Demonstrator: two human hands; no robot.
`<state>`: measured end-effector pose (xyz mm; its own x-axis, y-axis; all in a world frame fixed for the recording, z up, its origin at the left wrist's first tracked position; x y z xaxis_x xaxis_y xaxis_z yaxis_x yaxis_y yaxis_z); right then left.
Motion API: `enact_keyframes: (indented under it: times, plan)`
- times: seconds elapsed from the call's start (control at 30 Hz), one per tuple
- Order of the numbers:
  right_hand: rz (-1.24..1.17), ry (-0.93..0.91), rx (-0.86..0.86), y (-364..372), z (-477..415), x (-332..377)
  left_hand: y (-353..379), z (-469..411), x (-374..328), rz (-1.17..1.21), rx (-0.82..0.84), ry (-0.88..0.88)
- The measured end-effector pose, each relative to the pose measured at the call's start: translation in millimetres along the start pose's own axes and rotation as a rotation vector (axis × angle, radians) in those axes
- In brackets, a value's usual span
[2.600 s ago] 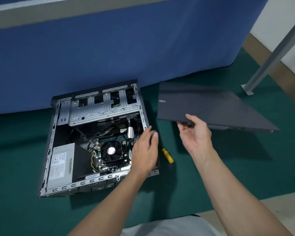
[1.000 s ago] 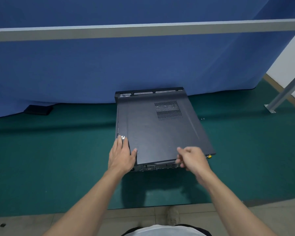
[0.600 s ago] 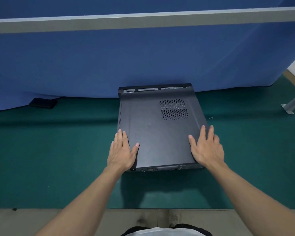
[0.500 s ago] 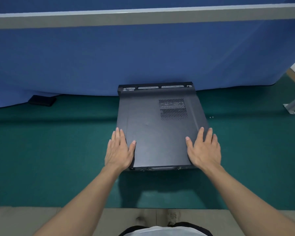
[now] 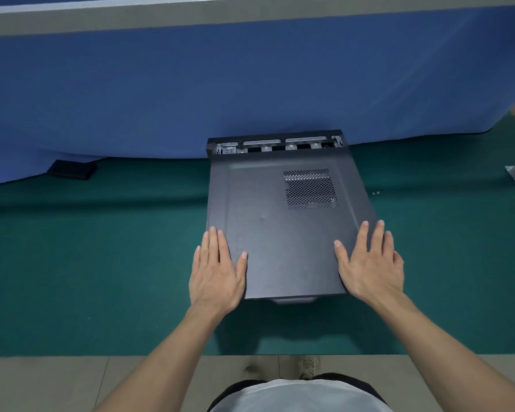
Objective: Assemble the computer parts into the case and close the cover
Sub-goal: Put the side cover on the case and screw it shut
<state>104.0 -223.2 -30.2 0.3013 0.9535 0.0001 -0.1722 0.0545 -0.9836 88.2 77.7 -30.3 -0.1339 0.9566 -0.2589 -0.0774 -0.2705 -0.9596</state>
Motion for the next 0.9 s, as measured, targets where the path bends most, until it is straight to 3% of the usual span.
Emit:
enact_keyframes:
  times: [0.2,0.47,0.9]
  plan:
    - [-0.015,-0.182,-0.11,-28,-20,26,-19,-27,-7,-0.093,-0.031,0.053]
    - [-0.005,-0.384,-0.037,-45,-96,72,-26,-118,-23,-0.068,0.098,0.099]
    - [0.08,-0.339,-0.013,-27,-165,65,-6,-167,-21,-0.13,0.039,0.07]
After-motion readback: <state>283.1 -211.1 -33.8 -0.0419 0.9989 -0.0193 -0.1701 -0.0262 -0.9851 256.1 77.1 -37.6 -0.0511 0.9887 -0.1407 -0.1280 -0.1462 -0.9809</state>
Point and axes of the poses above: each hand's wrist, its own z-axis away from the middle knuckle, its own y-axis out of the palm, x = y × z, the point moved 9 cm from there along -z, towards the middle knuckle, and after that the axes turned 3 degrees about z, right-handed, at the moved point
